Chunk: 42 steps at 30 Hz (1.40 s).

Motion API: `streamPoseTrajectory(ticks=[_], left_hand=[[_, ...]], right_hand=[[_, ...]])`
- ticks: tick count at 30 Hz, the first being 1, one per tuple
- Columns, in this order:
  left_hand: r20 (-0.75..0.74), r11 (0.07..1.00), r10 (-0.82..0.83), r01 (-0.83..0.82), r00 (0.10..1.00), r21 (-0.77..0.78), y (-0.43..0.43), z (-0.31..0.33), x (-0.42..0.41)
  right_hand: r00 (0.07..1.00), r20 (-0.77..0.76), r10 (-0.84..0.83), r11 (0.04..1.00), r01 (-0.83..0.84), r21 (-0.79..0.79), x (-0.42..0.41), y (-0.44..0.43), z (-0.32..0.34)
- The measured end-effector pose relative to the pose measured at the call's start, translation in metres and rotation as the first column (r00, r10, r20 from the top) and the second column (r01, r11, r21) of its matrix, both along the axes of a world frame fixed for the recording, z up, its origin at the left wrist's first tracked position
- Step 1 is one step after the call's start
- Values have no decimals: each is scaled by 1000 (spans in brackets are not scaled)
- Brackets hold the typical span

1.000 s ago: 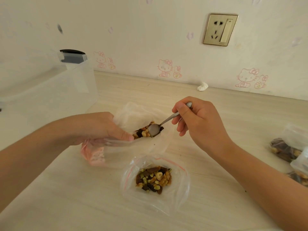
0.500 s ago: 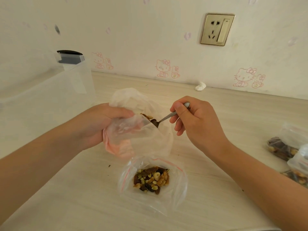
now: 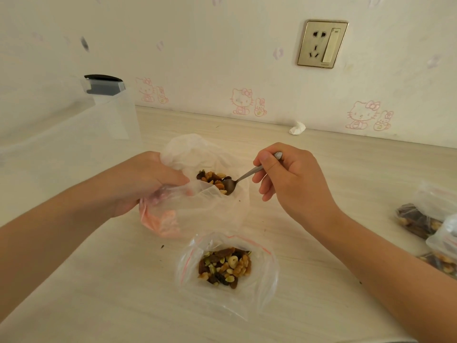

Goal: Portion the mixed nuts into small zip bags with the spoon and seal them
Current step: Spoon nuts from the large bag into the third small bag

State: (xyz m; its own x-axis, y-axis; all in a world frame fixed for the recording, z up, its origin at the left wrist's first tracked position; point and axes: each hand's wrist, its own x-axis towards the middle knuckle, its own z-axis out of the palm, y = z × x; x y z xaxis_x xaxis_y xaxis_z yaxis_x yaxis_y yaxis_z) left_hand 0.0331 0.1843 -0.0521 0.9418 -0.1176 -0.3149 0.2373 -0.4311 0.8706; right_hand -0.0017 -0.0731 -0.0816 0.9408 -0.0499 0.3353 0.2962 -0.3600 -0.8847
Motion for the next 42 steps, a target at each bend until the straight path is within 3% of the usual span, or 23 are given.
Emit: streamPoseTrajectory(ticks=[6,12,18,23,26,29,34,39,42], left_hand=[[58,985,26,-15,998,-174,-8,-8,-1],[-56,888,34,-55,998,-457,-13,-20,-2],[-119,831,-62,-15,991,-557,-15,-31,-3],[-136,850,0,-72,991,-522,-9,-32,6],[-164,867,-58,-32,985,-498,-2,-31,10],[-118,903,5,-55,993,-425,2,-27,13],[71,992,122,-119,990,-45,8,-19,18],[103,993,21,-32,994,110,14,-15,15],[396,968,33,-128,918,218,17,-13,11]], right_hand=[[1000,-11,-2,1000,2,14,1,0,-1],[1000,-23,-8,999,9,51,1,-1,-3],[969,-245,-39,924,128,360,10,-3,-7],[930,-364,-41,835,233,499,17,-10,-9],[926,-376,-31,802,247,543,19,-13,-9],[928,-372,-30,787,251,563,19,-15,-9],[932,-360,-39,769,258,585,20,-17,-7],[935,-353,-45,756,263,599,19,-17,-3],[939,-343,-35,763,247,598,17,-17,-1]])
